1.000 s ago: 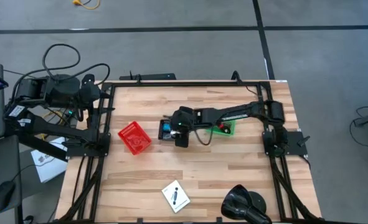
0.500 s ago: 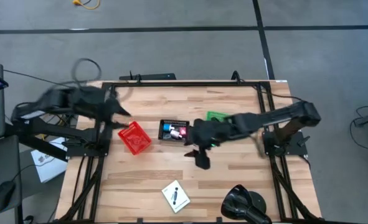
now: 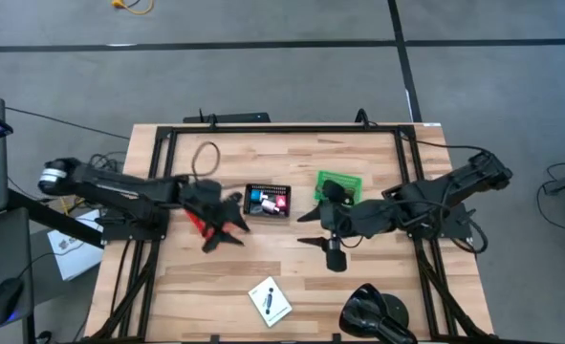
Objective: Pick and place items into bin
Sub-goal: Put the white card reader box into the red bin
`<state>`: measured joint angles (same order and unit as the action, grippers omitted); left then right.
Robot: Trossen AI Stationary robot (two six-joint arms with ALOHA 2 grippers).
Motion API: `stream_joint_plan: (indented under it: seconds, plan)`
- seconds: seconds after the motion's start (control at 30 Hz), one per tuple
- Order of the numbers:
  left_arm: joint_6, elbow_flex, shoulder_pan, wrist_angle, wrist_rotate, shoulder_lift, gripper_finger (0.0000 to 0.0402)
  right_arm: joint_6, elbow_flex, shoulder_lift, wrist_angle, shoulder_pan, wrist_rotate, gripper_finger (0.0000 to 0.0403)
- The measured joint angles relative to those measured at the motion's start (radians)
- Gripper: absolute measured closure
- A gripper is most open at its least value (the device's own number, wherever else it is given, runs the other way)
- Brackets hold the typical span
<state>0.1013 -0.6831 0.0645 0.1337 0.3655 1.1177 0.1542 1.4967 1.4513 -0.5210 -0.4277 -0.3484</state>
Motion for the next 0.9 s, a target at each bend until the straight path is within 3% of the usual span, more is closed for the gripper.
stream_joint_plan:
  seconds: [0.1, 0.2, 0.33, 0.57, 0.9]
  plan:
    - [0.003, 0.002, 0.062, -0.126, 0.023, 0.097, 0.0205, 0.032, 0.0, 0.013, -0.001, -0.007, 0.021, 0.0201]
    - [-0.01, -0.027, 0.112, -0.145, 0.022, 0.175, 0.0215, 0.161, -0.001, 0.031, -0.014, -0.002, 0.055, 0.0205]
    - [-0.023, -0.066, 0.166, -0.165, -0.032, 0.253, 0.023, 0.375, 0.0, 0.024, -0.024, 0.027, 0.196, 0.0216]
    - [0.016, -0.1, 0.263, -0.218, -0.09, 0.401, 0.0274, 0.293, 0.001, 0.028, -0.021, -0.026, 0.226, 0.0251]
    - [0.037, -0.145, 0.346, -0.368, -0.109, 0.612, 0.038, 0.277, 0.0, 0.074, -0.041, 0.01, 0.214, 0.0302]
